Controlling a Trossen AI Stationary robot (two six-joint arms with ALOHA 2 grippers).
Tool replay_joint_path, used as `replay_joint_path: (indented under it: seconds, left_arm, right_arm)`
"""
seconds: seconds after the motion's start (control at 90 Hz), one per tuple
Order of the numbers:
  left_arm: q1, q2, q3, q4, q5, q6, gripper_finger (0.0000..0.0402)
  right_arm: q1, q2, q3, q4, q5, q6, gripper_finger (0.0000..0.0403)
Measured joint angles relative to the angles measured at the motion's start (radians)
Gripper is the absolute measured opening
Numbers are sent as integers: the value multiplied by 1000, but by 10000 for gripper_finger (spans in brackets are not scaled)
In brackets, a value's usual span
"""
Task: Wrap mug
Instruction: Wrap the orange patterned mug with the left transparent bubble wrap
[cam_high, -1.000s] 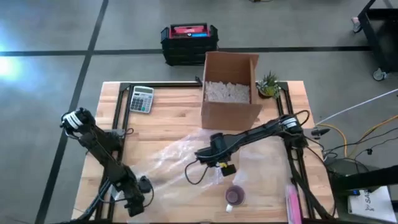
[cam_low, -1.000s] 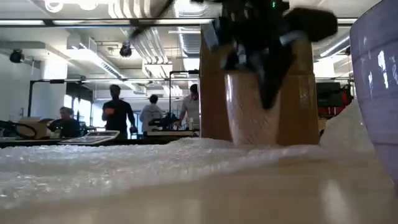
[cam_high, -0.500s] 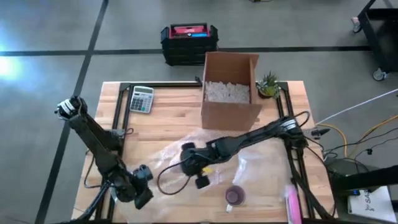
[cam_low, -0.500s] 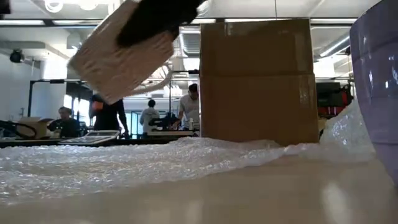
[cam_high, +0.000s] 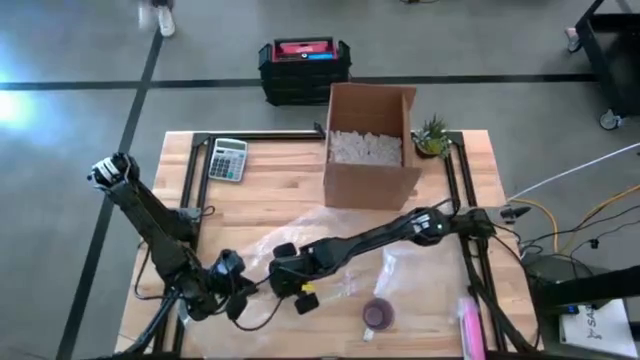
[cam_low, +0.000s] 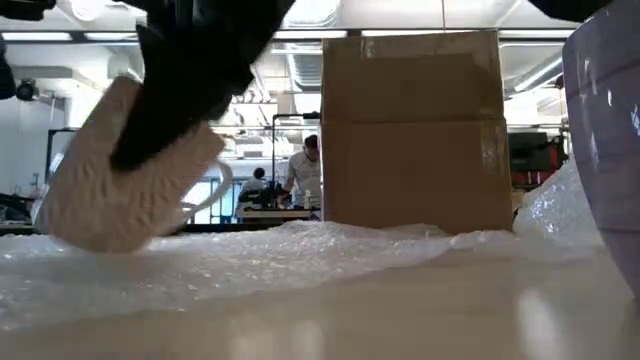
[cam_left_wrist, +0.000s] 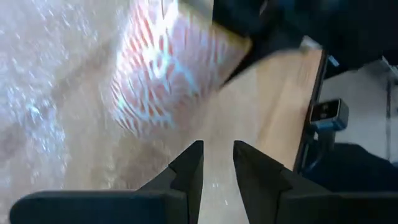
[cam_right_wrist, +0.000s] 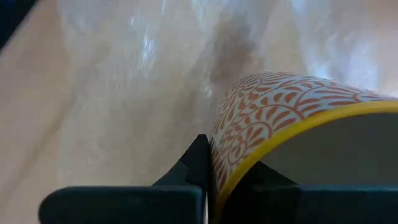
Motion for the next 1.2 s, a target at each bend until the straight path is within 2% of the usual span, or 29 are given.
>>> replay_joint_path:
  seconds: [0.389,0.567,0.689,0.756,0.978,1.089,1.2]
  left_arm:
    - [3,0,0,1,-47,32,75]
    - [4,0,0,0,-48,33,75]
    - [4,0,0,0,-48,33,75]
    - [5,0,0,-1,-48,33,75]
    - [5,0,0,2,-47,33,75]
    - [5,0,0,3,-46,33,75]
    - [5,1,0,3,-46,33,75]
  right_arm:
    - [-3,-24,8,62,-15,18,162]
    - [-3,-44,8,90,-86,-12,199]
    - [-7,-88,7,77,-87,-42,209]
    - [-17,-133,7,9,-87,-52,210]
    - [-78,-269,-30,-471,-86,-57,195]
    - [-114,-322,-151,-646,-86,3,182]
    - [-138,-398,-377,-565,-75,51,169]
